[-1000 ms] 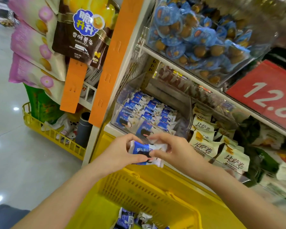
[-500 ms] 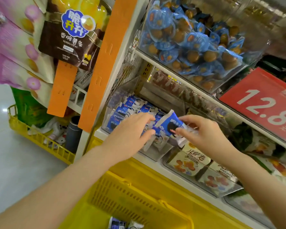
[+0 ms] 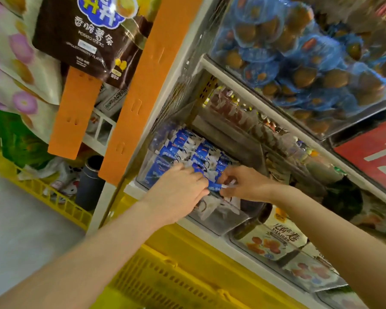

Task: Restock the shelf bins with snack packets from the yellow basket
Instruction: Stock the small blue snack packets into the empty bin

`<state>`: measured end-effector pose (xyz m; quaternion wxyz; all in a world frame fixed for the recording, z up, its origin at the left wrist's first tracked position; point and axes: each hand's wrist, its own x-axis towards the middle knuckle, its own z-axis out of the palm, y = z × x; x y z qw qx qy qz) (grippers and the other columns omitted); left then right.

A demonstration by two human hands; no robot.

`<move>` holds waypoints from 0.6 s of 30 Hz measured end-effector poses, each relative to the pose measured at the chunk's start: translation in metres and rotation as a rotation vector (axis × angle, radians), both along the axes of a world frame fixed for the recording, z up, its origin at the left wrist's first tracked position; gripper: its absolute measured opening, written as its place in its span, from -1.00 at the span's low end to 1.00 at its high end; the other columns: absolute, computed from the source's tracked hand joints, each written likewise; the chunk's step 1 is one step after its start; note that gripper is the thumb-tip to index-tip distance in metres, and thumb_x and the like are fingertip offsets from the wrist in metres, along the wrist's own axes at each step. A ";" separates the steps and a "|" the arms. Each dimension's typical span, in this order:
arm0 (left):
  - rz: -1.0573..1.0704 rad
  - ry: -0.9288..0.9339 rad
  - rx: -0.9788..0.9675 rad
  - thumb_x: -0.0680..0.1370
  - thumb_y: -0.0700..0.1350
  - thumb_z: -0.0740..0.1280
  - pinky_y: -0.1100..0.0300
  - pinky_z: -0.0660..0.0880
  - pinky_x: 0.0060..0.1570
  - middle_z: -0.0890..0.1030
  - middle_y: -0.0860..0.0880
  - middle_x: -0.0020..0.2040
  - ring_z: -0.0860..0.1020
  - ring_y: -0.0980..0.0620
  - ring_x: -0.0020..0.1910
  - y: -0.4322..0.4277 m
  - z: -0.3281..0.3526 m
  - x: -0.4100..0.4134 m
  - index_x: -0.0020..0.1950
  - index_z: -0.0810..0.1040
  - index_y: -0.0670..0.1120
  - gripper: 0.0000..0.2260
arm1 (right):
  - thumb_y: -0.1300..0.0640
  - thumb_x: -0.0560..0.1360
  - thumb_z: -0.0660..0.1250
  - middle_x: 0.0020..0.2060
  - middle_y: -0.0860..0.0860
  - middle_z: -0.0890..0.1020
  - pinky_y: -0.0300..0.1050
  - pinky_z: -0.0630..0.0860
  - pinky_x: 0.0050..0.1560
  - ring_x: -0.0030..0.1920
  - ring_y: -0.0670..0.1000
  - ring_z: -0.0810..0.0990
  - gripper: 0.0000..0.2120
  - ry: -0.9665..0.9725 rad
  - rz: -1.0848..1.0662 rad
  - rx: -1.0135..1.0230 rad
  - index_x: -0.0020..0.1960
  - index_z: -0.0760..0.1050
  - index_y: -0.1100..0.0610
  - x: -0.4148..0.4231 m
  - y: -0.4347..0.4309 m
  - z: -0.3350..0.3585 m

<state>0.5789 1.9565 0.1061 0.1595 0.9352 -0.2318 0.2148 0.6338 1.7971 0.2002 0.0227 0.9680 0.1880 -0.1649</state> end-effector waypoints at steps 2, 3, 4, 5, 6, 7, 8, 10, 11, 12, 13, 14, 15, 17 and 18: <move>0.000 -0.002 0.030 0.60 0.12 -0.06 0.16 0.29 0.15 0.57 0.05 0.13 0.51 0.08 0.10 0.003 0.001 0.002 0.21 0.48 0.02 -0.59 | 0.09 0.49 0.36 -0.11 -0.12 0.54 -0.41 0.35 -0.21 -0.10 -0.14 0.50 -0.91 0.066 -0.001 -0.025 -0.09 0.46 -0.06 0.000 -0.005 -0.005; 0.007 -0.006 0.031 0.59 0.14 -0.09 0.15 0.31 0.12 0.59 0.04 0.08 0.52 0.07 0.06 0.004 0.002 0.003 0.18 0.51 0.01 -0.56 | 0.11 0.49 0.35 -0.10 -0.10 0.56 -0.42 0.37 -0.20 -0.09 -0.14 0.51 -0.92 0.074 0.009 -0.060 -0.06 0.48 -0.04 -0.001 -0.006 -0.007; 0.017 -0.014 0.028 0.56 0.16 -0.12 0.15 0.33 0.10 0.60 0.03 0.04 0.53 0.06 0.02 0.006 0.003 0.004 0.13 0.52 -0.01 -0.51 | 0.12 0.49 0.36 -0.07 -0.08 0.57 -0.41 0.39 -0.17 -0.07 -0.12 0.53 -0.92 0.057 0.021 -0.087 -0.03 0.50 -0.02 -0.001 -0.006 -0.009; 0.031 -0.025 0.026 0.54 0.19 -0.15 0.15 0.34 0.06 0.61 0.02 -0.02 0.54 0.05 -0.02 0.007 0.003 0.004 0.09 0.54 -0.02 -0.46 | 0.14 0.48 0.36 -0.06 -0.06 0.58 -0.39 0.40 -0.15 -0.05 -0.11 0.54 -0.91 0.023 0.026 -0.081 -0.02 0.52 0.00 0.001 -0.006 -0.012; 0.048 -0.033 0.024 0.51 0.20 -0.17 0.15 0.34 0.03 0.61 0.02 -0.05 0.53 0.05 -0.06 0.009 0.003 0.004 0.05 0.55 -0.03 -0.43 | 0.16 0.48 0.37 -0.06 -0.04 0.59 -0.37 0.41 -0.15 -0.07 -0.10 0.54 -0.90 -0.007 0.018 -0.043 -0.04 0.52 0.01 0.001 -0.006 -0.013; 0.061 -0.036 0.021 0.50 0.21 -0.18 0.14 0.34 0.01 0.61 0.02 -0.07 0.53 0.04 -0.07 0.010 0.003 0.004 0.04 0.55 -0.04 -0.42 | 0.18 0.47 0.38 -0.07 -0.02 0.59 -0.37 0.42 -0.15 -0.09 -0.10 0.54 -0.90 -0.026 -0.005 0.020 -0.06 0.52 0.02 0.000 -0.005 -0.014; 0.068 -0.036 0.018 0.50 0.20 -0.18 0.14 0.34 0.02 0.61 0.01 -0.05 0.53 0.04 -0.05 0.011 0.003 0.003 0.05 0.54 -0.04 -0.42 | 0.20 0.47 0.37 -0.09 -0.01 0.59 -0.36 0.43 -0.15 -0.10 -0.09 0.55 -0.90 -0.023 -0.029 0.061 -0.07 0.52 0.03 -0.002 -0.005 -0.014; 0.070 -0.035 0.020 0.52 0.17 -0.17 0.11 0.34 0.07 0.61 0.00 0.01 0.53 0.02 0.02 0.011 0.003 0.000 0.12 0.53 -0.04 -0.45 | 0.20 0.51 0.31 -0.09 -0.03 0.58 -0.33 0.44 -0.11 -0.08 -0.07 0.55 -0.92 0.022 -0.026 0.014 -0.04 0.53 0.05 -0.006 -0.005 -0.015; 0.070 -0.028 0.024 0.53 0.14 -0.16 0.10 0.34 0.11 0.61 -0.01 0.06 0.53 0.01 0.06 0.011 0.003 -0.002 0.16 0.51 -0.04 -0.46 | 0.17 0.55 0.26 -0.08 -0.03 0.57 -0.30 0.41 -0.09 -0.06 -0.06 0.54 -0.91 0.042 -0.008 -0.063 -0.01 0.53 0.08 -0.008 -0.005 -0.015; 0.069 -0.017 0.025 0.54 0.12 -0.15 0.09 0.33 0.14 0.60 -0.01 0.10 0.51 0.01 0.10 0.010 0.004 -0.004 0.20 0.49 -0.04 -0.49 | 0.12 0.59 0.19 -0.05 -0.01 0.57 -0.26 0.38 -0.06 -0.05 -0.04 0.52 -0.84 0.059 -0.003 -0.128 0.03 0.54 0.12 -0.010 -0.004 -0.015; 0.068 -0.006 0.023 0.55 0.11 -0.13 0.09 0.32 0.17 0.58 -0.01 0.13 0.50 0.02 0.13 0.009 0.004 -0.005 0.23 0.47 -0.03 -0.51 | 0.08 0.62 0.13 -0.01 0.02 0.57 -0.23 0.35 -0.02 -0.03 -0.02 0.51 -0.76 0.063 -0.016 -0.153 0.08 0.53 0.15 -0.012 -0.002 -0.013; 0.069 -0.001 0.017 0.56 0.09 -0.10 0.09 0.31 0.19 0.57 0.00 0.15 0.49 0.02 0.15 0.009 0.003 -0.006 0.25 0.46 -0.02 -0.54 | 0.03 0.63 0.06 0.05 0.05 0.57 -0.20 0.35 0.02 0.00 -0.01 0.50 -0.69 0.077 -0.046 -0.139 0.13 0.52 0.16 -0.014 0.000 -0.011; 0.073 0.000 0.011 0.57 0.08 -0.08 0.09 0.30 0.21 0.57 0.00 0.16 0.48 0.03 0.16 0.008 0.003 -0.006 0.25 0.45 -0.02 -0.57 | -0.02 0.64 0.02 0.10 0.06 0.57 -0.18 0.37 0.07 0.04 0.00 0.51 -0.63 0.087 -0.074 -0.093 0.17 0.50 0.16 -0.017 0.002 -0.009; 0.085 0.001 0.008 0.58 0.07 -0.08 0.08 0.29 0.23 0.56 0.01 0.17 0.47 0.03 0.17 0.007 0.003 -0.008 0.25 0.45 -0.01 -0.58 | -0.11 0.63 -0.03 0.15 0.11 0.57 -0.12 0.40 0.17 0.12 0.04 0.53 -0.53 0.073 -0.096 0.045 0.22 0.48 0.17 -0.028 0.002 -0.009; 0.093 0.004 0.010 0.57 0.07 -0.09 0.08 0.28 0.25 0.56 0.02 0.17 0.46 0.03 0.18 0.006 0.004 -0.009 0.25 0.44 -0.01 -0.58 | -0.15 0.61 -0.05 0.14 0.13 0.57 -0.09 0.40 0.20 0.13 0.06 0.54 -0.49 0.068 -0.094 0.096 0.21 0.48 0.19 -0.034 0.000 -0.010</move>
